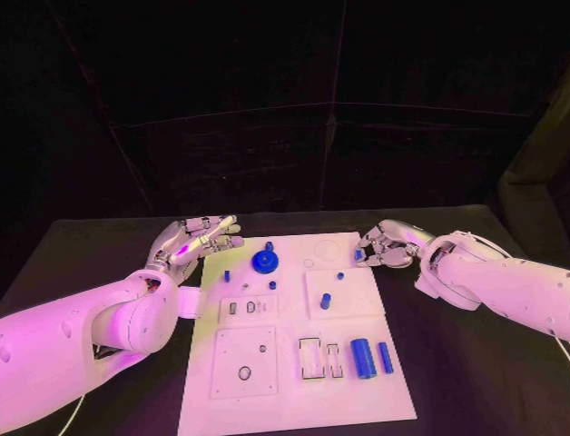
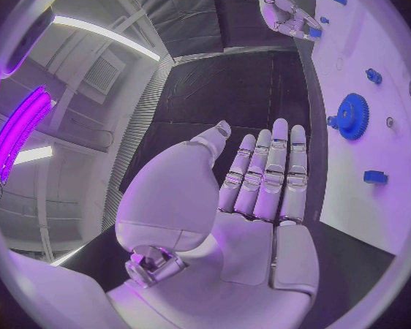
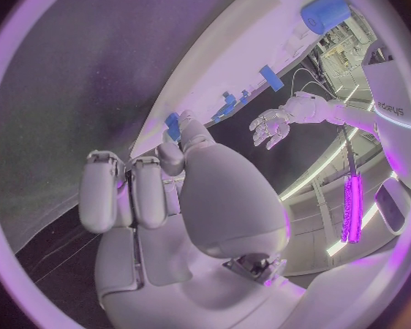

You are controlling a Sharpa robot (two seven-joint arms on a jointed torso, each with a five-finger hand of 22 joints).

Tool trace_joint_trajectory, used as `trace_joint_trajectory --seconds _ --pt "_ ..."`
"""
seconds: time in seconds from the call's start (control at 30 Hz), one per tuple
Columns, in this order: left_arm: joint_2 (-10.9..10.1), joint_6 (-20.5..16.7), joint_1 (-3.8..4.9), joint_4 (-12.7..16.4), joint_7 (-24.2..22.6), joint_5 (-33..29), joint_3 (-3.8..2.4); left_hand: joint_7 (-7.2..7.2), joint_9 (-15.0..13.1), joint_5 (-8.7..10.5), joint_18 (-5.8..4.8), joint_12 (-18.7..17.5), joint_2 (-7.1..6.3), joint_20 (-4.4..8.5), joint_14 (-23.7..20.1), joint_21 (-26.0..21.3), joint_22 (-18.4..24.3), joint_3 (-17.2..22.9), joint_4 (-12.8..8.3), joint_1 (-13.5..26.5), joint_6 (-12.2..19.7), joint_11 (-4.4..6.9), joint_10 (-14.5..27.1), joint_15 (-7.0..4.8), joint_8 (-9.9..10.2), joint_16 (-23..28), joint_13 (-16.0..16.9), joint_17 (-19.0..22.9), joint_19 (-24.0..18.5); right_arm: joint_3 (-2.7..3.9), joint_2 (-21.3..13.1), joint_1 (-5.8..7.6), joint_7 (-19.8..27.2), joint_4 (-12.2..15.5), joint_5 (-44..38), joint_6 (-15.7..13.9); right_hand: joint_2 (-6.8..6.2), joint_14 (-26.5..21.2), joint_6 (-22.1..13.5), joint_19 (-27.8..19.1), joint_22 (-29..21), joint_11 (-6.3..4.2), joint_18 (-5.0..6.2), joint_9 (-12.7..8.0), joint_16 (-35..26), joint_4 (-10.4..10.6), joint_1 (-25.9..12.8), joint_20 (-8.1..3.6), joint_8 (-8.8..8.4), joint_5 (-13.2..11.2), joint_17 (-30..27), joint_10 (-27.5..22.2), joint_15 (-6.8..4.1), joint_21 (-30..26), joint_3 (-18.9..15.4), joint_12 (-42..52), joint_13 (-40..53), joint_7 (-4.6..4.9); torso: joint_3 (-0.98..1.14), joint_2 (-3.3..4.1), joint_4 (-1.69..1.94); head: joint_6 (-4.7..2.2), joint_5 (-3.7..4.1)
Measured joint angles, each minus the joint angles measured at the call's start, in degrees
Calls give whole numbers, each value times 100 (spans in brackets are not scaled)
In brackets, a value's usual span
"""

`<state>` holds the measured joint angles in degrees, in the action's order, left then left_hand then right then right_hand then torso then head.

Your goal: Assemble the parts on the task board

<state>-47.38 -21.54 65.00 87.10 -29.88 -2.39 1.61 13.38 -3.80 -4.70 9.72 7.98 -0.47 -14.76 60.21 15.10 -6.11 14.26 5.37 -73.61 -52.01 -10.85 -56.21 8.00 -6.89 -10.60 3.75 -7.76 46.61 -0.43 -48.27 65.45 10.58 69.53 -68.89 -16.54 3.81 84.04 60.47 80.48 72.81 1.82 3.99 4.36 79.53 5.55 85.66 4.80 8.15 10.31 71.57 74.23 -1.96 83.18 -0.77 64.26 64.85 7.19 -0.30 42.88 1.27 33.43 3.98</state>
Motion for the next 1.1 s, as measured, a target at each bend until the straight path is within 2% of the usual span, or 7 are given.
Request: trace_joint_trajectory --seconds 0.2,0.33,0.57,0.8,1.1 --pt "-6 0 0 -2 2 0 0 0 0 0 0 0 0 0 0 0 0 0 0 0 0 0 0 0 0 0 0 0 0 0 -56 -2 4 133 105 -206 33 -11 13 13 27 -10 0 1 23 -51 -16 -54 0 -31 33 10 -11 24 141 24 60 4 0 -2 0 1 1" --pt "-13 0 0 -2 3 0 0 0 0 0 0 0 0 0 0 0 0 0 0 0 0 0 0 0 0 0 0 1 0 6 -188 -2 -39 427 174 -332 39 -21 13 21 37 -11 0 1 23 -46 -23 -62 0 -35 39 11 -20 24 165 26 63 4 -1 -8 1 -12 -2" --pt "-16 1 0 -32 4 0 0 0 0 0 0 0 0 0 0 0 0 0 0 0 0 0 0 0 0 0 0 1 0 10 -265 35 -392 1098 234 -476 63 -21 13 21 8 1 0 -16 23 -12 -46 -62 0 -99 21 42 -20 24 226 26 53 4 -21 -36 11 -1 -44" --pt "6 5 0 -58 7 -17 0 0 0 0 0 0 0 0 0 0 14 7 -40 0 0 0 0 0 0 39 0 1 0 14 28 61 -987 1564 80 -528 83 -21 12 21 -18 -7 1 -33 23 -42 -67 -62 -8 -70 -12 50 -19 24 290 27 36 2 -42 -74 30 43 -159" --pt "18 13 3 -60 11 -72 0 0 0 0 0 0 0 0 0 0 16 7 -40 0 0 0 0 0 0 39 0 -3 0 9 739 65 -1878 1809 -636 -461 83 -21 8 -1 -56 15 1 -49 -19 -71 -67 -84 -55 -40 -57 28 -19 24 336 -103 -63 -2 -66 -103 95 202 -347"
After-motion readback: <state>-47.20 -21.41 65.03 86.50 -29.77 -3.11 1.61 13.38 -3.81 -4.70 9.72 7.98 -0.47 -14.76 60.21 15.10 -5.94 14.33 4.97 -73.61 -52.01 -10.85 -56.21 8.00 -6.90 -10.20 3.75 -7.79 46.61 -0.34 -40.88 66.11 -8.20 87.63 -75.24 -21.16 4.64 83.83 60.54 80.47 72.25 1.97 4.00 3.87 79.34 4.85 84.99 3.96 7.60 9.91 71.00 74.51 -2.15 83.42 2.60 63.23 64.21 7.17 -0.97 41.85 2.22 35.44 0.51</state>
